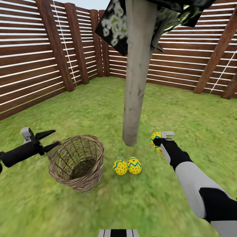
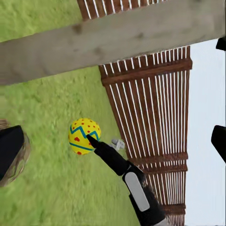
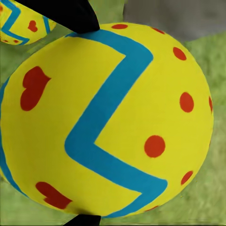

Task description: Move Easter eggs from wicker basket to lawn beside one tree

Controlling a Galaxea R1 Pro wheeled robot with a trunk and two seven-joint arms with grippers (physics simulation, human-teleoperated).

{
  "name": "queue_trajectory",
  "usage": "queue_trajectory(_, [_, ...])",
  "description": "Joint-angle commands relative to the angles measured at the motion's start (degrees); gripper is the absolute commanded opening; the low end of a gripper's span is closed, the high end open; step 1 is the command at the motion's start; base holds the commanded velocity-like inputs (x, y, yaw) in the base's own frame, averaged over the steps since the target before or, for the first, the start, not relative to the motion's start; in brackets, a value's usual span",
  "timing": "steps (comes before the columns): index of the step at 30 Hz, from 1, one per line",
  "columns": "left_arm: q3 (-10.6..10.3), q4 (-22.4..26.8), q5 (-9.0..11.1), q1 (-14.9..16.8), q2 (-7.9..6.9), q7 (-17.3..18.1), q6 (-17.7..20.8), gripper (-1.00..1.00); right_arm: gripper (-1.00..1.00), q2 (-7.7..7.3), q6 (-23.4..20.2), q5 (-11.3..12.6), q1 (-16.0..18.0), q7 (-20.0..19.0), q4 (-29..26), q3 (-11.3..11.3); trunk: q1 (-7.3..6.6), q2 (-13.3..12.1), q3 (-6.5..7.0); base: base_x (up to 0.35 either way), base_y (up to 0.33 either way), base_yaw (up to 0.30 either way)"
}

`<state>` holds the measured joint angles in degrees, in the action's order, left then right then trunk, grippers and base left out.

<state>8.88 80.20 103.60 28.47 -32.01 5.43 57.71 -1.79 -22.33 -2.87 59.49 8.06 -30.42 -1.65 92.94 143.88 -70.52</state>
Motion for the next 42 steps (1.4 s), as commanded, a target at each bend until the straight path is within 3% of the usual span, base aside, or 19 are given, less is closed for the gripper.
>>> queue_trajectory(1, [1.27, 0.01, -0.67, 0.01, 0.00, 1.11, 0.19, 1.00, -1.00, 0.03, 0.08, -0.29, 0.20, 0.02, 0.07, -0.11, 0.00, 0.02, -0.12, 0.020, 0.000, -0.195])
queue_trajectory(8, [7.21, 1.41, 0.23, 0.01, -0.09, 2.49, 0.64, 1.00, -1.00, -0.10, 0.10, -0.44, 0.36, 0.26, -0.19, 0.29, 0.10, 0.07, -1.07, 0.002, 0.000, -0.027])
queue_trajectory(10, [7.81, 1.36, 2.51, 0.01, -0.61, 2.24, 0.70, 1.00, -1.00, 0.33, -0.25, -0.60, 0.36, 0.28, 0.27, 3.47, 0.15, 0.10, -1.51, 0.000, 0.000, 0.000])
queue_trajectory(12, [8.46, 1.17, 5.34, 0.01, -2.09, 2.12, 0.73, 1.00, -1.00, 1.43, -1.50, -0.55, 0.43, 0.35, 1.71, 6.10, 0.20, 0.12, -1.95, 0.000, 0.000, 0.000])
queue_trajectory(17, [8.29, 1.50, 6.26, -0.01, -2.09, 2.13, 0.73, 1.00, -1.00, 1.54, -2.52, -1.02, 3.16, 0.17, 7.39, 6.81, 0.33, 0.19, -3.06, 0.000, 0.000, 0.000])
queue_trajectory(26, [8.22, 1.52, 6.44, -0.08, -1.34, 2.13, 0.73, 1.00, -1.00, 1.39, -2.72, -1.09, 3.18, 0.09, 7.79, 6.93, 0.56, 0.31, -5.06, 0.000, 0.000, 0.000])
queue_trajectory(40, [8.51, 0.92, 6.53, -0.84, -1.56, 2.13, 0.73, 1.00, -1.00, 1.61, -2.94, -2.61, 3.18, -0.34, 7.57, 7.17, 0.92, 0.50, -8.16, 0.026, 0.000, 0.042])
queue_trajectory(42, [8.52, 0.92, 6.55, -0.86, -1.57, 2.13, 0.73, 1.00, -1.00, 1.61, -2.98, -2.55, 3.18, -0.33, 7.56, 9.50, 0.98, 0.52, -8.60, 0.000, 0.000, 0.276])
